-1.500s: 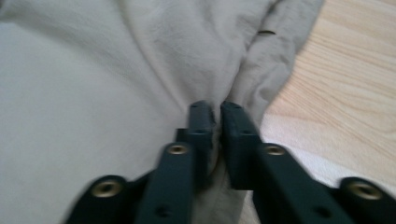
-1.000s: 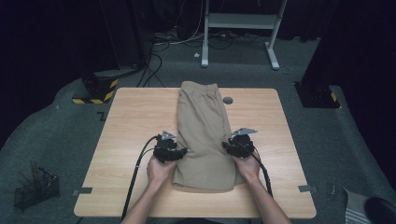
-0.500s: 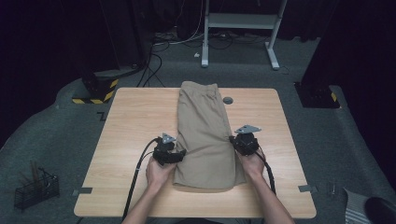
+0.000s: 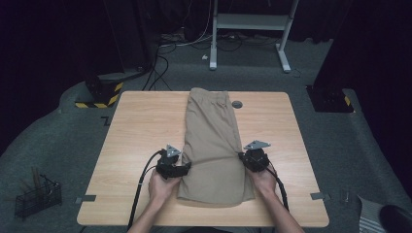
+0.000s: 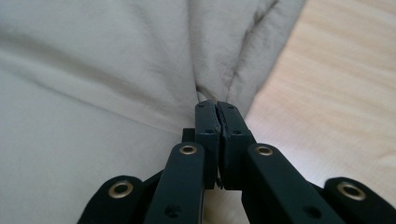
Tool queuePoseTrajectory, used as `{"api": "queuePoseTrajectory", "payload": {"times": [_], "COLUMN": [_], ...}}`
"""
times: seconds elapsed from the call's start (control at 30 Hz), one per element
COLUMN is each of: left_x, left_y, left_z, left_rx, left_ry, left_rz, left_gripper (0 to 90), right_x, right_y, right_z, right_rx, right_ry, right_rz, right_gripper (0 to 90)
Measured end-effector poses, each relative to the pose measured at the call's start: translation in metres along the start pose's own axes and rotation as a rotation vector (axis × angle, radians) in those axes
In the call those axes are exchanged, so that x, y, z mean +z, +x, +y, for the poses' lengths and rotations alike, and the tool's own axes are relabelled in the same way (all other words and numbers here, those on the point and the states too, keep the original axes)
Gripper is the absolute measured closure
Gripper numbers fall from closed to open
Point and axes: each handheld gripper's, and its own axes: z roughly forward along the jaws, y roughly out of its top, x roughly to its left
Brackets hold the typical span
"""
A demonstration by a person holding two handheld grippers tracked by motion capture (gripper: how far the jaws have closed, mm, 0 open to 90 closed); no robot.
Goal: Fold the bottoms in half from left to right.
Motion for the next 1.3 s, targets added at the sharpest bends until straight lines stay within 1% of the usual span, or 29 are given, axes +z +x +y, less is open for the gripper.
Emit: {"api": "queuePoseTrajectory", "payload": {"times": [0.03,0.07,0.1,0.17,0.23,0.3,0.37,0.4,0.43,0.47,0.5,0.53,0.6,0.63,0.7,0.73,0.77,0.8,0.83,0.9,0.93,0.97,1.03,1.07,1.13,1.17,1.23,1.27,1.3], "left_x": [-0.003,-0.007,-0.01,-0.015,-0.014,-0.009,-0.001,0.004,0.008,0.014,0.018,0.021,0.024,0.024,0.022,0.022,0.022,0.022,0.022,0.021,0.019,0.016,0.007,0.0,-0.013,-0.017,-0.024,-0.026,-0.028], "left_y": [0.0,-0.001,0.0,0.003,0.006,0.012,0.015,0.018,0.02,0.022,0.022,0.023,0.021,0.02,0.02,0.02,0.02,0.018,0.016,0.011,0.01,0.009,0.007,0.006,0.003,0.002,0.003,0.004,0.006], "left_z": [0.001,0.002,0.005,0.013,0.022,0.028,0.032,0.033,0.033,0.034,0.033,0.032,0.031,0.03,0.03,0.029,0.029,0.029,0.029,0.026,0.024,0.021,0.011,0.005,-0.01,-0.016,-0.019,-0.018,-0.014], "left_rx": [0.005,0.01,0.007,-0.018,-0.032,-0.057,-0.081,-0.09,-0.105,-0.109,-0.109,-0.107,-0.078,-0.06,-0.04,-0.045,-0.044,-0.039,-0.03,-0.007,-0.004,-0.001,0.012,0.018,0.011,0.009,-0.005,-0.014,-0.024], "left_ry": [-0.009,-0.032,-0.059,-0.117,-0.147,-0.147,-0.151,-0.156,-0.144,-0.124,-0.107,-0.09,-0.075,-0.069,-0.061,-0.059,-0.056,-0.053,-0.049,-0.043,-0.044,-0.041,-0.034,-0.034,-0.035,-0.034,-0.038,-0.052,-0.077], "left_rz": [-0.011,-0.01,-0.012,-0.023,-0.018,-0.024,-0.023,-0.021,-0.028,-0.032,-0.037,-0.048,-0.051,-0.045,-0.039,-0.047,-0.055,-0.059,-0.056,-0.052,-0.054,-0.059,-0.073,-0.082,-0.108,-0.113,-0.122,-0.124,-0.118], "left_gripper": [38.9,39.3,40.1,41.0,41.5,41.9,43.5,45.0,48.0,50.6,53.8,57.8,68.4,73.8,81.7,83.2,83.9,84.4,84.7,84.8,84.7,84.6,84.4,84.0,82.3,80.3,72.4,66.7,61.2], "right_x": [-0.002,-0.004,-0.006,-0.009,-0.009,-0.006,0.002,0.007,0.012,0.017,0.022,0.026,0.029,0.028,0.019,0.014,0.01,0.008,0.01,0.019,0.022,0.022,0.016,0.011,-0.001,-0.007,-0.016,-0.018,-0.02], "right_y": [0.002,0.002,0.001,-0.002,-0.004,-0.008,-0.012,-0.013,-0.014,-0.014,-0.014,-0.015,-0.016,-0.016,-0.019,-0.021,-0.024,-0.025,-0.026,-0.023,-0.021,-0.02,-0.016,-0.011,0.002,0.008,0.018,0.02,0.02], "right_z": [-0.001,-0.001,0.001,0.006,0.015,0.023,0.029,0.032,0.033,0.034,0.033,0.032,0.029,0.029,0.031,0.032,0.032,0.033,0.032,0.026,0.022,0.018,0.013,0.009,-0.003,-0.009,-0.015,-0.015,-0.013], "right_rx": [-0.003,-0.006,0.005,0.041,0.07,0.092,0.127,0.145,0.153,0.147,0.151,0.153,0.139,0.128,0.109,0.103,0.111,0.114,0.102,0.074,0.066,0.067,0.074,0.064,-0.002,-0.023,-0.04,-0.051,-0.039], "right_ry": [0.002,-0.002,-0.014,-0.05,-0.075,-0.087,-0.093,-0.084,-0.071,-0.064,-0.052,-0.035,-0.017,-0.02,-0.061,-0.088,-0.109,-0.114,-0.1,-0.039,-0.024,-0.032,-0.035,-0.034,-0.027,-0.026,-0.015,-0.016,-0.025], "right_rz": [0.007,0.012,0.023,0.043,0.042,0.04,0.051,0.06,0.064,0.059,0.053,0.058,0.056,0.043,-0.012,-0.036,-0.047,-0.051,-0.061,-0.08,-0.079,-0.075,-0.045,-0.03,-0.01,-0.001,0.01,0.013,0.024], "right_gripper": [84.2,81.7,79.3,74.4,69.6,66.4,62.7,60.9,60.8,61.7,65.4,71.0,83.0,87.7,89.0,89.1,89.1,89.1,89.0,88.7,88.6,88.5,88.4,88.3,88.0,87.6,83.7,80.3,77.7]}}
